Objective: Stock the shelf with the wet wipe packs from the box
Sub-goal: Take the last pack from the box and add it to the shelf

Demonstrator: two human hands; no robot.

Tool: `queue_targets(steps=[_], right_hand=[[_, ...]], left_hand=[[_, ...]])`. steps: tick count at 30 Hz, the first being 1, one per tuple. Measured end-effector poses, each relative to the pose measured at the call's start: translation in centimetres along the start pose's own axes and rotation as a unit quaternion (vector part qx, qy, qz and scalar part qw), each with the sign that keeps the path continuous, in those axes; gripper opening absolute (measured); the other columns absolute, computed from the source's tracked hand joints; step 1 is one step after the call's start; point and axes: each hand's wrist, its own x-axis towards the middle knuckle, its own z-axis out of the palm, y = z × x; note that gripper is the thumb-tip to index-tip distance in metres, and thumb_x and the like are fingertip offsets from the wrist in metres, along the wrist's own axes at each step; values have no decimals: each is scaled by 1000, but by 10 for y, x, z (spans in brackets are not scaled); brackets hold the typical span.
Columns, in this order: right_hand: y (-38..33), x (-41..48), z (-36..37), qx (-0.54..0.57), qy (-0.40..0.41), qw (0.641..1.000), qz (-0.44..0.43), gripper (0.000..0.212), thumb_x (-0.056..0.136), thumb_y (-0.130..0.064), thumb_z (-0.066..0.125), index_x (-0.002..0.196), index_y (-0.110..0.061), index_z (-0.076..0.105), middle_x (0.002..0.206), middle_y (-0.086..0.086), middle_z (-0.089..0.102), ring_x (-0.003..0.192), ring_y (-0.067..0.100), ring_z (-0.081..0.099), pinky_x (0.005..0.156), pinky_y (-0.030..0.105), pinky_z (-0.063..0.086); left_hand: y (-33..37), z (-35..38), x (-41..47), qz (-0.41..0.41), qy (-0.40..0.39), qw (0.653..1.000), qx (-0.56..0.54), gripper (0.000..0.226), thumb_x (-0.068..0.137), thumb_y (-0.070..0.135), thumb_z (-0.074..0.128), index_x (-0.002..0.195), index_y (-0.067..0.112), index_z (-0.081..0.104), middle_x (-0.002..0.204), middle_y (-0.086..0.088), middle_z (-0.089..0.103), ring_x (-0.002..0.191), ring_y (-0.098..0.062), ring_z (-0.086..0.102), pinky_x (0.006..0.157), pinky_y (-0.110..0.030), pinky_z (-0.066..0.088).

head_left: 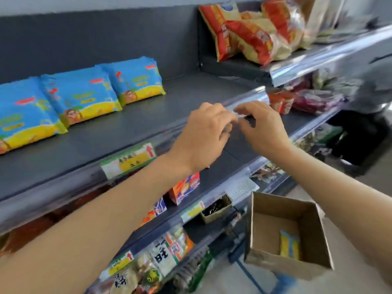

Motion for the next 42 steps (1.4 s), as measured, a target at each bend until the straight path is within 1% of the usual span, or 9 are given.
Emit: queue_targets(steps=[6, 10, 15, 18, 30, 33, 35, 37, 42], right_hand=[[148, -76, -27, -60, -135, 968, 201, 23, 86, -7, 55, 107, -8, 64, 105, 11, 67, 101, 29, 59, 82, 29, 42], [231, -127, -14, -78, -256, 909, 321, 25, 88, -11, 53, 111, -12, 62, 108, 12, 67, 100, 31, 60, 84, 37, 49], [312, -187, 31, -73, -377, 832, 400, 33, 86, -14, 58, 118, -10, 60, 122, 10, 62, 112, 28, 57, 93, 31, 46], [346, -220, 62, -69, -421, 793, 435, 29, 86, -15, 58, 113, -6, 61, 119, 13, 62, 109, 30, 58, 87, 28, 46], [436, -314, 188, -72, -467, 660, 584, 41, 90, -25, 58, 124, -3, 51, 125, 11, 58, 115, 26, 56, 85, 27, 46], [453, -327, 220, -57, -457, 612, 643, 63, 89, -40, 59, 135, -3, 38, 132, 11, 50, 105, 21, 53, 78, 26, 42], [463, -333, 240, -72, -431, 588, 680, 92, 83, -50, 63, 145, -1, 16, 145, 17, 35, 123, 27, 45, 98, 34, 42], [467, -337, 255, -106, -415, 565, 705, 118, 73, -58, 69, 148, -4, -4, 153, 20, 14, 139, 36, 26, 111, 45, 29], [468, -340, 262, -161, -374, 568, 716, 109, 71, -34, 78, 146, -10, 3, 145, 20, 23, 130, 37, 34, 104, 46, 37]], left_hand=[[62, 143, 44, -26, -178, 976, -120, 25, 86, 8, 54, 109, 12, 65, 110, -9, 61, 106, -29, 50, 94, -45, 41], [83, 237, 52, -74, -288, 943, -152, 26, 88, 7, 53, 111, 14, 63, 117, -8, 59, 113, -26, 49, 99, -40, 40], [84, 320, 34, -147, -371, 900, -176, 26, 87, 6, 53, 111, 12, 62, 115, -11, 58, 110, -26, 52, 93, -36, 44], [74, 355, 17, -183, -401, 881, -174, 26, 88, 6, 53, 112, 12, 62, 116, -9, 58, 109, -24, 53, 92, -32, 42], [42, 480, -43, -262, -453, 825, -213, 23, 91, 9, 51, 109, 16, 63, 111, -3, 59, 105, -20, 54, 91, -32, 45], [31, 499, -57, -265, -452, 825, -211, 24, 91, 9, 50, 108, 19, 63, 110, 2, 59, 101, -15, 53, 85, -27, 42], [22, 509, -65, -267, -450, 826, -209, 24, 92, 10, 49, 109, 20, 63, 108, 5, 57, 95, -10, 50, 81, -22, 37], [17, 515, -72, -271, -451, 825, -208, 23, 93, 12, 49, 109, 21, 62, 108, 6, 56, 94, -9, 49, 80, -22, 37], [14, 517, -77, -275, -453, 823, -205, 21, 93, 13, 50, 109, 22, 62, 110, 6, 58, 94, -9, 51, 81, -23, 40]])
